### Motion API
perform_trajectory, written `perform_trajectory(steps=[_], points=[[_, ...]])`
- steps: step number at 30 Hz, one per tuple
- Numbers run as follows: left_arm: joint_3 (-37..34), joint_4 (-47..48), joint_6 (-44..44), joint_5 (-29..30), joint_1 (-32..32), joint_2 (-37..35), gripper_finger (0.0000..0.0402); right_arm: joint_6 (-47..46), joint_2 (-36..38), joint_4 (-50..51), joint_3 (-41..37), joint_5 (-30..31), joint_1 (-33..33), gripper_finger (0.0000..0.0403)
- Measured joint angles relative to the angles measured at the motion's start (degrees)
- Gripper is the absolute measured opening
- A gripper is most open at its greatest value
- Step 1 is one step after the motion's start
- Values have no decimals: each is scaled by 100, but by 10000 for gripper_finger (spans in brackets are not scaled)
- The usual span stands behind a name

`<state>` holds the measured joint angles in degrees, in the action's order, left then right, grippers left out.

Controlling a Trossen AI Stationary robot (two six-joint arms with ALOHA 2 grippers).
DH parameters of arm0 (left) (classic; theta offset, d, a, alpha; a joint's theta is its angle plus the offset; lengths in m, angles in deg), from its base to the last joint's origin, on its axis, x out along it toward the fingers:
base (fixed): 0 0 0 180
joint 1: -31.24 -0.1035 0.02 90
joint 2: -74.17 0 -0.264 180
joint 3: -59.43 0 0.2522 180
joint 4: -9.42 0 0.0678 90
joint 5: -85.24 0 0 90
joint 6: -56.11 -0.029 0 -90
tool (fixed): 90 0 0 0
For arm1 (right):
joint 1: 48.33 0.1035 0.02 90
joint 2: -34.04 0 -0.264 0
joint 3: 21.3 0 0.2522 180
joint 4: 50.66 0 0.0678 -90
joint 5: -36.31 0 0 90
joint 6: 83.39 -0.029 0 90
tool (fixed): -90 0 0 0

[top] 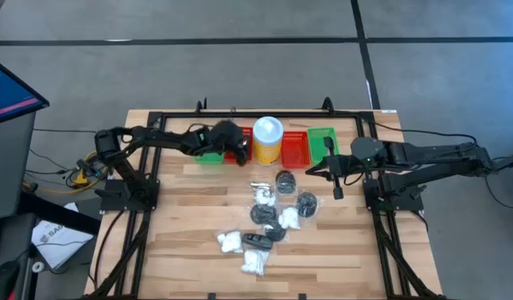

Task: Pick & Place Travel size toiletries
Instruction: Put the white cotton pack into the left green bin

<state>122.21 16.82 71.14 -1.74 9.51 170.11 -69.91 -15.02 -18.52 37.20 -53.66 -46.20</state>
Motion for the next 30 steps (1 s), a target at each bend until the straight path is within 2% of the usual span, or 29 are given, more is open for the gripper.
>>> perform_trajectory(steps=[9,15,17,21,30], points=[[-5,84,-106,95,1566,0,289,-107,0,-1,0,-1,0,0],[-5,32,-118,955,2377,45,289,-107,0,-1,0,-2,0,0],[-10,77,-123,1176,2529,61,289,-106,0,-3,0,-2,0,0],[-5,-43,-125,1216,2610,108,289,-107,-2,-15,0,-2,0,0],[-5,-579,-77,653,2618,631,289,-107,-2,-46,0,-2,0,0]])
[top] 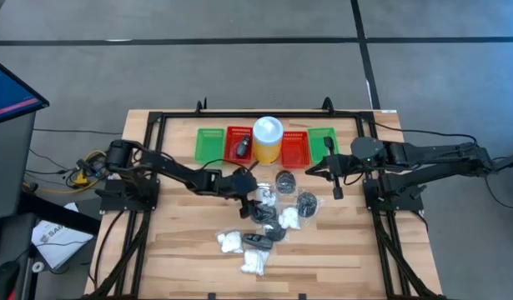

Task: Pick & Place Travel size toiletries
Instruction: Put the white cotton pack into the left green bin

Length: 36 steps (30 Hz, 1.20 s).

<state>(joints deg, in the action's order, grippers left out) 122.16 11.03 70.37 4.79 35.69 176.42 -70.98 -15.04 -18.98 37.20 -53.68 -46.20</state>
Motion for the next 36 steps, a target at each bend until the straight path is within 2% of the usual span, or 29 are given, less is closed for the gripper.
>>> perform_trajectory(steps=[6,9,13,20,30,36], points=[[2,-100,107,-87,0,258,287,0,0,4,-2,0,0,0],[2,-142,142,-85,0,297,266,0,0,2,-1,0,0,0],[2,-173,158,-35,0,293,195,0,0,4,0,2,0,0],[2,-215,161,-29,1,279,22,0,0,4,-2,0,0,0],[-8,-108,269,170,90,30,6,0,2,4,-1,0,-2,0],[0,782,478,880,317,-730,7,0,0,-39,-2,0,-2,0]])
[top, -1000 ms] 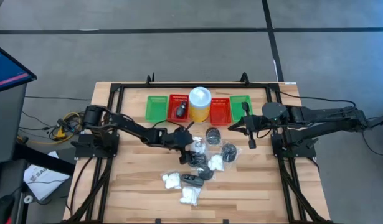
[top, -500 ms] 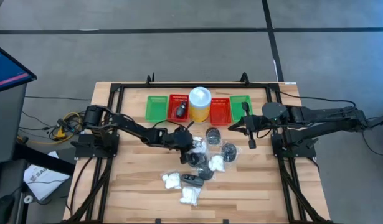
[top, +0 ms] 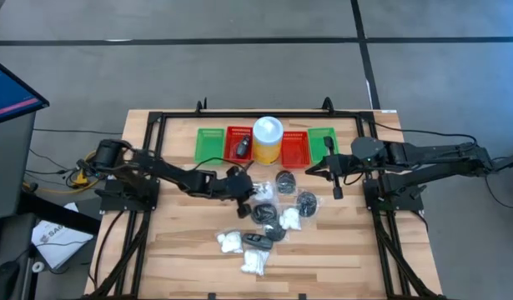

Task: Pick & Place Travel size toiletries
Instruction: Put the white cotton pack into the left green bin

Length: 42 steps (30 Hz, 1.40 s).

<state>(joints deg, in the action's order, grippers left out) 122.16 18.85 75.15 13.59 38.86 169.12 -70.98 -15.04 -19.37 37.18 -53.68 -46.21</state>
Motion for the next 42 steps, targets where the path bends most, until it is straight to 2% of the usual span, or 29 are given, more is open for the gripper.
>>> perform_trajectory(steps=[7,13,16,22,29,36,42], points=[[0,1491,707,1103,224,-1162,9,2,0,-1,0,0,2,0],[0,2506,1390,2016,246,-1887,6,2,0,4,-1,0,6,0],[0,2982,1803,2365,170,-2106,8,2,0,-2,0,0,6,0],[0,3679,2359,2667,-125,-2216,6,2,1,-3,-1,0,6,0],[-46,3678,2343,2785,-760,-2184,6,2,0,-8,-1,0,6,0],[-572,3515,2365,2778,-1579,-2184,9,2,2,-3,-1,0,6,0],[-974,2508,1909,2605,-2105,-2182,10,2,2,-3,0,0,6,0]])
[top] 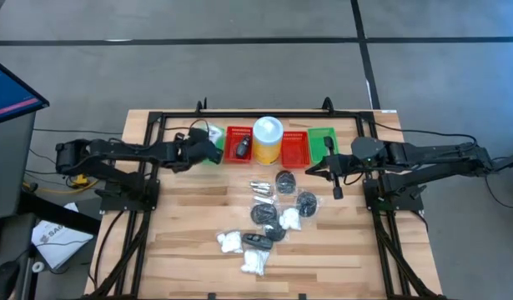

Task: Pick & Place Travel size toiletries
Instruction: Put the white cotton pack into the left green bin

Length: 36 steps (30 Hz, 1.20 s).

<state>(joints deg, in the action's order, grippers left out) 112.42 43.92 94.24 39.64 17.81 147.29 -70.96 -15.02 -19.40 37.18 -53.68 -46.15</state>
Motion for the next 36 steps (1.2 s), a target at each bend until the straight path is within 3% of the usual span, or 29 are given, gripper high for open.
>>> perform_trajectory(steps=[12,29,36], points=[[-661,-1501,-357,-373,-653,0,10,0,0,-2,0,0,0,0],[-1179,-2243,-340,-572,-724,0,16,0,0,0,0,0,-1,0],[-1213,-2256,-340,-489,-813,0,54,0,0,0,0,0,-1,0]])
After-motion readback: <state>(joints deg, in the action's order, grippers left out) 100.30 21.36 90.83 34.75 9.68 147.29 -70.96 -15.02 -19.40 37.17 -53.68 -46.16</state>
